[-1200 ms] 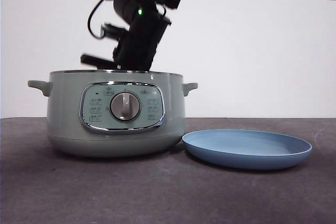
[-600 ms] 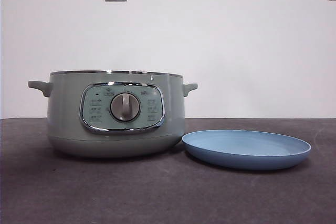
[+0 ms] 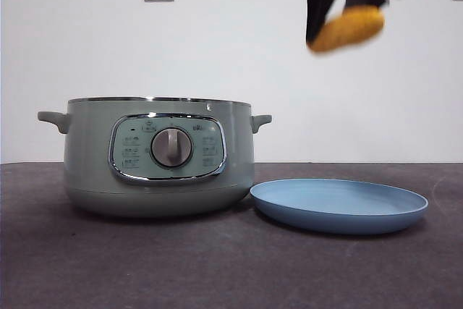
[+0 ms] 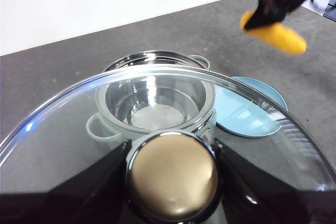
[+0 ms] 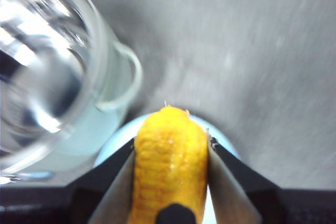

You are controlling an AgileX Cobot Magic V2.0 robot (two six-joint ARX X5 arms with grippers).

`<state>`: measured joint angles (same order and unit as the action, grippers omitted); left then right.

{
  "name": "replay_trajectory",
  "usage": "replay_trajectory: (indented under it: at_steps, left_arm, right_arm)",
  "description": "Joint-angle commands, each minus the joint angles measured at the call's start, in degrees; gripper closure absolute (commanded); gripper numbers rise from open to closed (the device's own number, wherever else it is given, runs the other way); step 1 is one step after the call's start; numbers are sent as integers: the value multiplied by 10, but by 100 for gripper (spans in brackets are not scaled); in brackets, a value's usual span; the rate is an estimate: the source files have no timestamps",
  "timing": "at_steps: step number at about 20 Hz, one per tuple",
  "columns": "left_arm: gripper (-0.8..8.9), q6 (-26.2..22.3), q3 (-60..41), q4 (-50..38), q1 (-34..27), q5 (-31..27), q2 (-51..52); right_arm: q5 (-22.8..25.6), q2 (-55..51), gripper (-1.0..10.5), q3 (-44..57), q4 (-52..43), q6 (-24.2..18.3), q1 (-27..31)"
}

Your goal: Take the corn out from the steamer,put the corn on the plate,close the lid

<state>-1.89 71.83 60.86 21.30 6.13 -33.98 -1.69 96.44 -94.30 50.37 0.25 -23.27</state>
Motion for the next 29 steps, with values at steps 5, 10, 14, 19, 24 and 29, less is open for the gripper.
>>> replay_trajectory:
  at_steps: [5, 10, 14, 19, 24, 29]
  left_arm:
    - [822, 2, 10, -25, 1, 2, 7]
    - [822, 2, 10, -29, 1, 2, 7]
    - [822, 2, 10, -29, 1, 2, 7]
    - [822, 2, 10, -29, 1, 2, 7]
    - [822, 2, 10, -46, 1, 2, 6]
    - [822, 4, 10, -83, 1, 4, -3]
  right_arm:
    - [-44, -1, 959, 243, -227, 52, 17]
    - [-44, 1, 959, 359, -372, 64, 22]
    - [-43, 29, 959, 372, -405, 64, 28]
    - [-42, 57, 959, 372, -418, 64, 30]
    - [-42, 57, 792, 372, -408, 64, 30]
    - [-43, 52, 408, 371, -400, 75, 30]
